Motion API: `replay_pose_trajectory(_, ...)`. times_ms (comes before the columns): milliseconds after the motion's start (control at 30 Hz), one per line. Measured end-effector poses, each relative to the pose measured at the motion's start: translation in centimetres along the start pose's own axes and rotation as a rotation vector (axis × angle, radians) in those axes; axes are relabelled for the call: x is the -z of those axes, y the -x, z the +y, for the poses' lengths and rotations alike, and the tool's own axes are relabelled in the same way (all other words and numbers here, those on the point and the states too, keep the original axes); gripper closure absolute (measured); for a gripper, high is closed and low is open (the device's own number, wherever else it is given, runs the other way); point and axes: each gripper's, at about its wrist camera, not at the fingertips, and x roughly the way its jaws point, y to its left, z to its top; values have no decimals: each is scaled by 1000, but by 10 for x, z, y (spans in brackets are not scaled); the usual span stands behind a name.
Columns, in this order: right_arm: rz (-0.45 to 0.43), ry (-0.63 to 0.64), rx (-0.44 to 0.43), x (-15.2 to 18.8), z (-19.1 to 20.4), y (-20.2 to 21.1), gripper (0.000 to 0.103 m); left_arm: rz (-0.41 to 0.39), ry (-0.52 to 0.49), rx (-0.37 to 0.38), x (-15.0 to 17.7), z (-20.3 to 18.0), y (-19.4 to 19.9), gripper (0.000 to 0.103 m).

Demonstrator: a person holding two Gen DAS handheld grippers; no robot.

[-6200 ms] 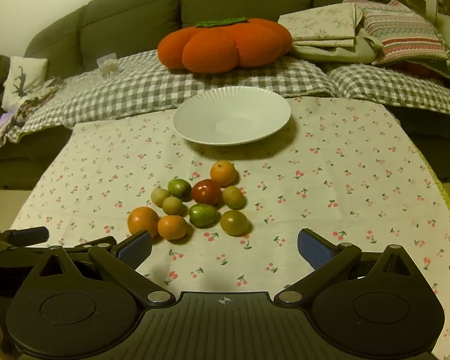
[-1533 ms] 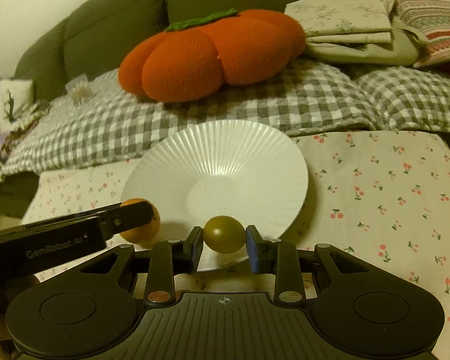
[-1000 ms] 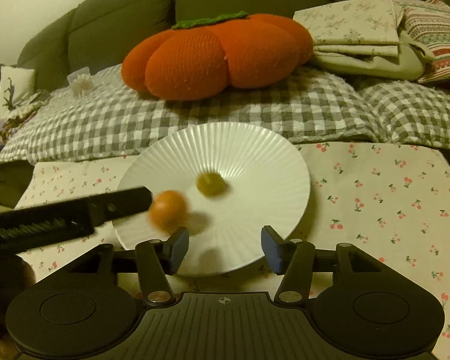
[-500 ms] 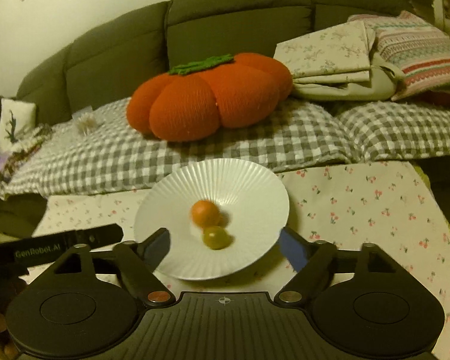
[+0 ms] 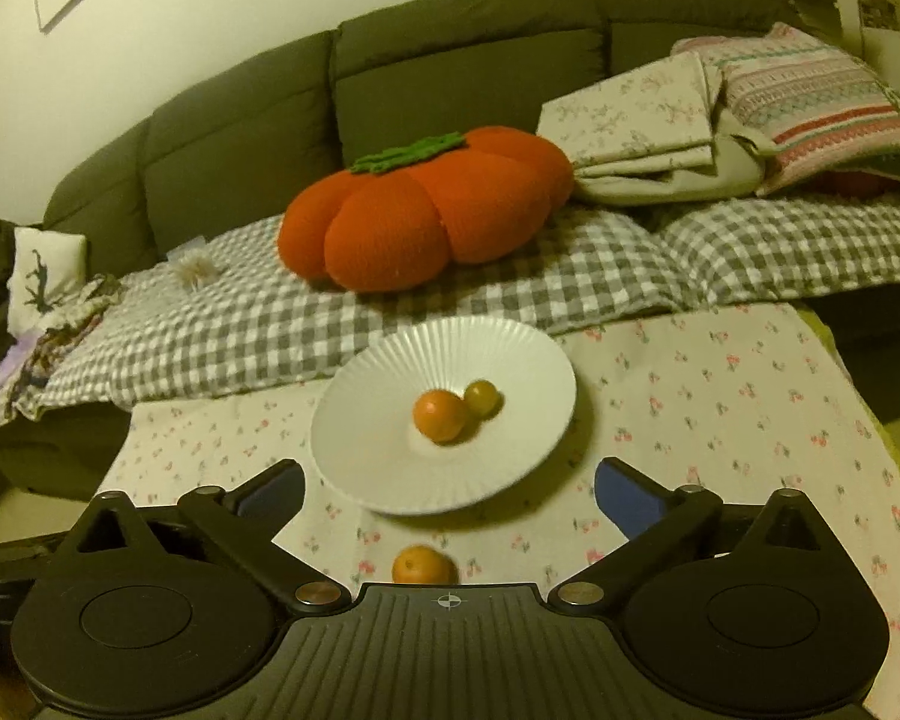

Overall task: Organize fruits
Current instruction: 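Withdraw both grippers from the plate back toward the fruit cluster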

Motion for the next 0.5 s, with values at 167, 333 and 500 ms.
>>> replay_pose_trajectory(167,0,-29,-4,18,-1,17,0,21,-13,3,13,-6,9,19)
replay_pose_trajectory(333,14,10,7,30,4,26,0,46,-24,-19,32,-13,12,12)
replay_pose_trajectory(500,2,85,8,34,13,30,0,72,-27,-13,51,-19,12,9)
